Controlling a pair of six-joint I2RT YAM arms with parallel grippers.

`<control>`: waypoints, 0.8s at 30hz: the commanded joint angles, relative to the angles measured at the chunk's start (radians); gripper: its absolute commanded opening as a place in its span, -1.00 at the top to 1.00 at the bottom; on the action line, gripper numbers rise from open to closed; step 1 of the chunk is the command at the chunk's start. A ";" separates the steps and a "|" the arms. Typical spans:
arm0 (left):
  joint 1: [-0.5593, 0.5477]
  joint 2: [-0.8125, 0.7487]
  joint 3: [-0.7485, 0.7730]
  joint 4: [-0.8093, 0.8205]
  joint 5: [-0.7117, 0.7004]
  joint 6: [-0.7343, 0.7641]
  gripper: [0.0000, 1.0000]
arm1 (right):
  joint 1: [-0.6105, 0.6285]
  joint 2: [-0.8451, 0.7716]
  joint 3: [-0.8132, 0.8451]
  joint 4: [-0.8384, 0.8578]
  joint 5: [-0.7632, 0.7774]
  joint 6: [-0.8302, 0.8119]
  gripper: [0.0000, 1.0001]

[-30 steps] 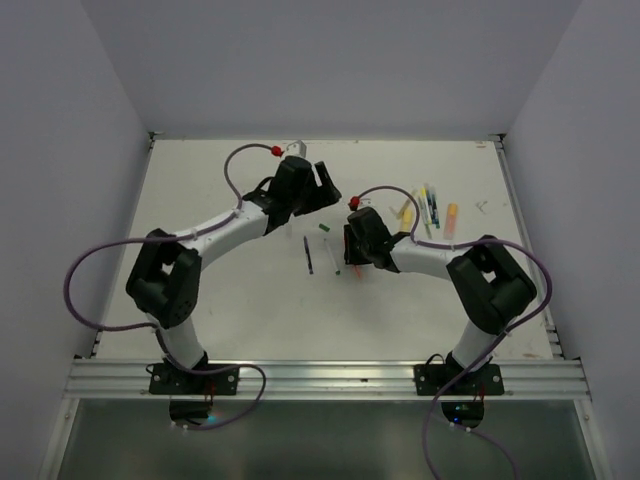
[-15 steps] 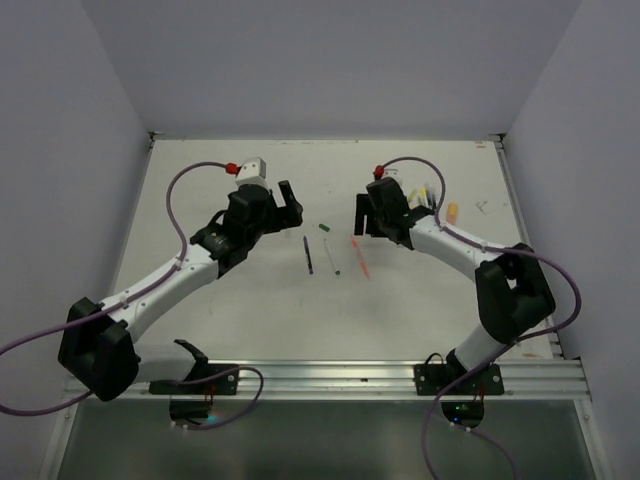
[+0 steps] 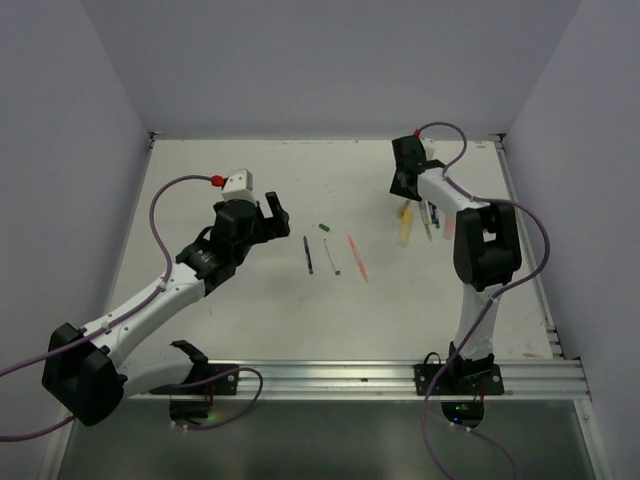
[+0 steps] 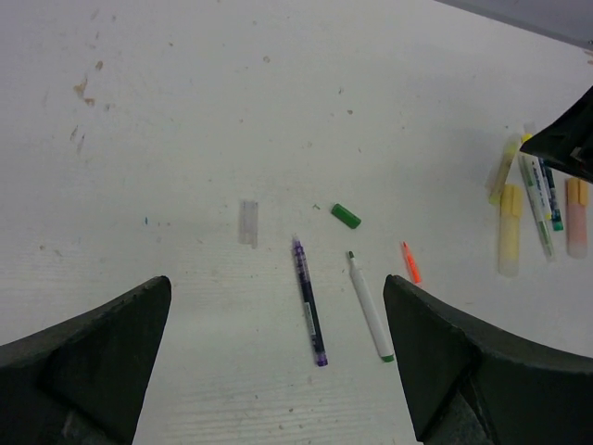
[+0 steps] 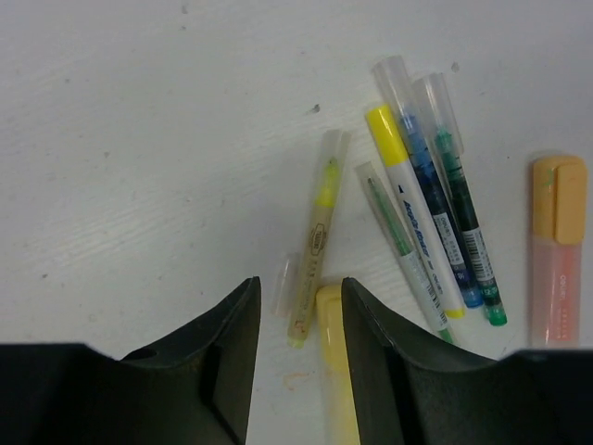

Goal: Open the pen caps

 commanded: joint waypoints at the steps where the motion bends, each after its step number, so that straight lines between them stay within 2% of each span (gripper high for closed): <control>1: 0.008 -0.012 0.000 0.042 -0.016 0.022 -0.97 | -0.024 0.079 0.106 -0.077 0.044 0.055 0.13; 13: 0.006 0.005 0.017 0.014 0.008 0.025 -0.97 | -0.049 0.254 0.217 -0.119 0.004 0.094 0.16; 21: 0.006 -0.016 -0.009 0.006 0.002 0.028 -0.97 | -0.048 0.231 0.137 -0.059 -0.077 0.063 0.67; 24: 0.006 -0.011 -0.003 0.019 0.005 0.031 -0.97 | -0.031 0.191 0.051 -0.012 -0.117 0.039 0.79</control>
